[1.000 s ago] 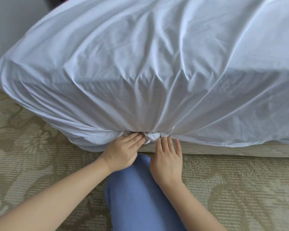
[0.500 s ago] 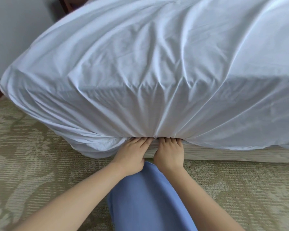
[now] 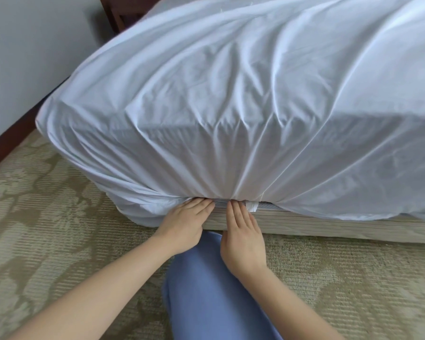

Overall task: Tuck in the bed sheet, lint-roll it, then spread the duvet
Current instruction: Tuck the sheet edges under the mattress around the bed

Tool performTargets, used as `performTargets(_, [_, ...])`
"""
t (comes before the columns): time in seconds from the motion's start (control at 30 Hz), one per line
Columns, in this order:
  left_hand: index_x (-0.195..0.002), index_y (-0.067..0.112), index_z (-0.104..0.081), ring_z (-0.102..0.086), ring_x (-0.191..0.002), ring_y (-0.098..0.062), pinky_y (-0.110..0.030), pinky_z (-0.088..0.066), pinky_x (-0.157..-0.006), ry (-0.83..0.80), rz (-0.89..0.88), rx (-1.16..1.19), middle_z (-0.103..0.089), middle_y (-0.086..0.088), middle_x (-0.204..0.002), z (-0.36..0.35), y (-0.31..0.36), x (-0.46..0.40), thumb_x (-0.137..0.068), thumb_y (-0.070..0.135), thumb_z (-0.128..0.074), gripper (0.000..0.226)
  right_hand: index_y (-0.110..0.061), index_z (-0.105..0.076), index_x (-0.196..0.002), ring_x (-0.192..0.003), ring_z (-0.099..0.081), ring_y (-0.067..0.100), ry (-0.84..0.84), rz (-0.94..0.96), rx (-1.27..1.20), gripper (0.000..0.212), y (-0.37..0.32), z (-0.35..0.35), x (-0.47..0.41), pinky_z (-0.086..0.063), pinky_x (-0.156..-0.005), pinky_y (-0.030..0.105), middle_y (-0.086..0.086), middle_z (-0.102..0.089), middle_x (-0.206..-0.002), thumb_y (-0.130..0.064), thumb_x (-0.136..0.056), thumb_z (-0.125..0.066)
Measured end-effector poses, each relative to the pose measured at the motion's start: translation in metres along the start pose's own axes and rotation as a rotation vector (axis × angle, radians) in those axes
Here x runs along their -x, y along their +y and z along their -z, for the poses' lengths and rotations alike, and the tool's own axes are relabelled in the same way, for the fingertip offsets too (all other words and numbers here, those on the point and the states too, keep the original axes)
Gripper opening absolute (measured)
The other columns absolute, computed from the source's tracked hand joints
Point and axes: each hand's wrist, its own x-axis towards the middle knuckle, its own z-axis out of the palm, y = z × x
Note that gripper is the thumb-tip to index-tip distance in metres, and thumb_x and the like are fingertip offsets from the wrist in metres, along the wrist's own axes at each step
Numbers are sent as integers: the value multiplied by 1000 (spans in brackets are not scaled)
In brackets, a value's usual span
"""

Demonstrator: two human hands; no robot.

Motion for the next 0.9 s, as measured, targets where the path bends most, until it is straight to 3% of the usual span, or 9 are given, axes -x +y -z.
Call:
performTargets(0.2, [-116, 10, -69, -66, -106, -16, -35, -51, -90, 39, -26, -13, -68, -2, -119, -5, 0, -4, -70, 15, -31, 60, 1, -64, -118, -112, -61, 29, -72, -16, 116, 63, -3, -4, -19, -26, -106, 39, 14, -66, -117, -28, -71, -33])
performTargets(0.3, [-120, 10, -66, -65, -108, -15, -34, -51, -91, 68, -87, -65, -65, -1, -123, -7, -5, -4, -69, 15, -51, 54, 2, -67, -109, -99, -63, 31, -110, -17, 172, 57, -6, -9, -33, -29, -102, 40, 15, -69, -103, -25, -69, -37])
performTargets(0.37, [-124, 10, -64, -63, -112, -16, -34, -50, -93, 46, -145, -102, -63, -1, -127, -6, -12, 0, -54, 13, -78, 71, 1, -67, -109, -98, -64, 30, -105, 20, 183, 56, -2, -8, -32, -32, -102, 40, 14, -69, -102, -30, -62, -64])
performTargets(0.47, [-117, 9, -68, -61, -115, -21, -35, -43, -103, 114, -252, -236, -61, -6, -129, 0, -20, 10, -67, 6, -73, 51, 0, -68, -107, -94, -65, 30, -96, 61, 149, 72, 5, -4, -30, -50, -95, 39, 12, -69, -99, -32, -43, -81])
performTargets(0.57, [-104, 7, -72, -59, -119, -24, -40, -41, -103, 180, -307, -374, -62, -11, -127, -2, -37, 24, -93, 1, -38, 36, -1, -69, -102, -95, -67, 30, -13, 131, 3, 48, -8, 2, -24, -53, -91, 37, 12, -69, -99, -19, -58, -64])
performTargets(0.67, [-91, 6, -73, -55, -108, -26, -38, -43, -94, 167, -294, -439, -66, -9, -110, -1, -49, 48, -83, 4, -57, 19, -6, -72, -103, -100, -68, 23, -75, 304, -168, 58, -35, 2, -21, -54, -81, 29, 6, -72, -106, -13, -62, -33])
performTargets(0.73, [-85, 7, -71, -51, -91, -23, -33, -40, -83, 135, -266, -413, -63, -6, -96, 4, -56, 61, -75, 3, -67, 12, -3, -68, -113, -111, -64, 25, -158, 380, -174, 56, -41, -3, -27, -53, -87, 30, 10, -68, -118, -9, -64, -41])
performTargets(0.83, [-101, 4, -69, -51, -98, -23, -34, -39, -90, 185, -156, -391, -65, -7, -102, 2, -63, 74, -78, 6, -54, 28, 5, -51, -133, -131, -46, 34, -251, 452, -94, 63, -43, -14, -39, -29, -109, 42, 19, -48, -141, -6, -71, -48])
performTargets(0.9, [-112, 2, -64, -48, -108, -24, -35, -37, -99, 205, -81, -345, -66, -9, -110, 1, -67, 78, -78, 11, -48, 38, 3, -62, -122, -119, -59, 29, -275, 415, -43, 63, -53, -18, -41, -37, -102, 41, 17, -59, -129, -12, -68, -33])
